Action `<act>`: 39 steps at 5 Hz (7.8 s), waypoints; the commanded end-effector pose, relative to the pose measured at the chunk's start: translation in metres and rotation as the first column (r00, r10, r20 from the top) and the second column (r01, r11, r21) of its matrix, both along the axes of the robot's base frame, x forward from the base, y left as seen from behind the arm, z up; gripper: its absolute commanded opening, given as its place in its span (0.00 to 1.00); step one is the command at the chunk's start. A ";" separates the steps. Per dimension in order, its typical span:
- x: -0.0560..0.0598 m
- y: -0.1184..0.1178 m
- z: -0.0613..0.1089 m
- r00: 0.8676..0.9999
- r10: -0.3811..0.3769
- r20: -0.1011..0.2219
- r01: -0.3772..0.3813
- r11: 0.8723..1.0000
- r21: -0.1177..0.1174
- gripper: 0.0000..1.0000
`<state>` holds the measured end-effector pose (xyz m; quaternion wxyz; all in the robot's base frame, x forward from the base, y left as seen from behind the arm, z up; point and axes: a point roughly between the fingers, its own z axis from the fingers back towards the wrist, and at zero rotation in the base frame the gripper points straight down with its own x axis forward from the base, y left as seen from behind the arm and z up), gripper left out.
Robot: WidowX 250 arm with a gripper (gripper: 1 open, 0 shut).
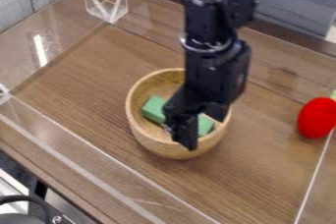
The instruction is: Remove the green block from the brown bowl and put it on the table
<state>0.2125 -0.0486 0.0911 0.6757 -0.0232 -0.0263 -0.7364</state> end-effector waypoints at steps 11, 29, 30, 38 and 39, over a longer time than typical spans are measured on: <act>0.052 0.079 -0.047 0.986 -0.158 0.056 0.158 0.987 -0.002 0.00; 0.058 0.155 0.028 0.933 -0.343 0.110 0.354 0.930 -0.100 0.00; 0.059 0.168 0.037 0.934 -0.343 0.104 0.352 0.931 -0.096 0.00; 0.074 0.201 0.017 0.952 -0.300 0.062 0.303 0.952 -0.045 0.00; 0.081 0.209 0.010 0.960 -0.274 0.055 0.277 0.960 -0.037 0.00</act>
